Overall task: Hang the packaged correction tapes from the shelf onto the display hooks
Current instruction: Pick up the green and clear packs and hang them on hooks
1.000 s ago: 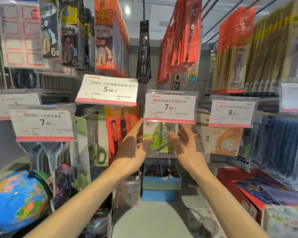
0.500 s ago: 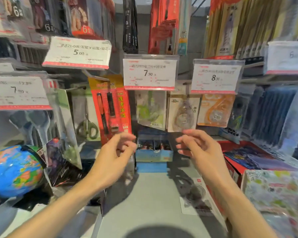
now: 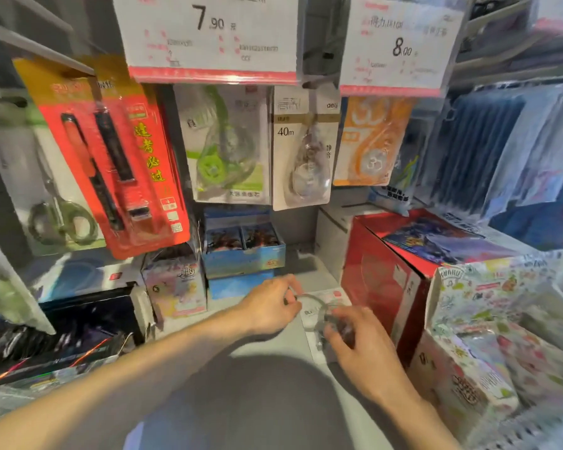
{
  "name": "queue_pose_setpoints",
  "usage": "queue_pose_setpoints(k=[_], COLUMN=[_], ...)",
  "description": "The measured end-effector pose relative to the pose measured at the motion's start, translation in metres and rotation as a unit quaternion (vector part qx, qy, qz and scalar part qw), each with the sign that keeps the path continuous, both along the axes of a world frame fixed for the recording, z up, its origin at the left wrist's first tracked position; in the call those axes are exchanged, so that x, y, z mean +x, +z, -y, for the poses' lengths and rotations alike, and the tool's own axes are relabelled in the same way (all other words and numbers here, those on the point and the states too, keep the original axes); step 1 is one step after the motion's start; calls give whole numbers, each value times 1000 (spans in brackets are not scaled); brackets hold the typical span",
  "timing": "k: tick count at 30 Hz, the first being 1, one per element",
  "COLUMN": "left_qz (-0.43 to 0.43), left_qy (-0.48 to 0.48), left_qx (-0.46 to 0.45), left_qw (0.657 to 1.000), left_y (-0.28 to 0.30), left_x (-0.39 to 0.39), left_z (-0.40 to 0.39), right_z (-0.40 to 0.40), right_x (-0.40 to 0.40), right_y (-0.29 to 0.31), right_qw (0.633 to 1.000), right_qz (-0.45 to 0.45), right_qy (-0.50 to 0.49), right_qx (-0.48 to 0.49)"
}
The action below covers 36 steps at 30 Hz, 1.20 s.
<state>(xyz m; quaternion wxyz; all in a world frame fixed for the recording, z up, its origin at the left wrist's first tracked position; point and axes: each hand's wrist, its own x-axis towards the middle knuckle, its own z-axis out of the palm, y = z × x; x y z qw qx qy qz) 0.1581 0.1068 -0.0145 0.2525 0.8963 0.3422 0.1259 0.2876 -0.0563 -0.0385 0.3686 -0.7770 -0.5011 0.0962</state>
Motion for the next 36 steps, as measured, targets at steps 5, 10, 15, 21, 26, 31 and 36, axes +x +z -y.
queue_pose_setpoints(k=[5, 10, 15, 21, 26, 31, 36], left_qz=[-40, -46, -11, 74, 201, 243, 273], left_qy=[-1, -2, 7, 54, 120, 154, 115], left_qx=[2, -1, -28, -111, -242, -295, -286], left_qw=[999, 999, 1000, 990, 942, 911, 912], left_y=[-15, -27, -28, -21, -6, 6, 35], left_x=[31, 38, 39, 41, 42, 31, 2], left_z=[-21, -29, -30, -27, -15, 11, 20], right_z=[-9, -11, -12, -10, -10, -6, -4], right_x=[0, 2, 4, 8, 11, 7, -1], right_y=[-5, -8, -11, -17, -20, -9, 8], right_qw=[998, 998, 1000, 998, 992, 982, 964], right_qz=[28, 27, -4, -60, -107, -158, -223], right_qy=[2, -8, -10, -1, 3, 24, 47], right_qx=[-61, -49, -22, 20, 67, 103, 139])
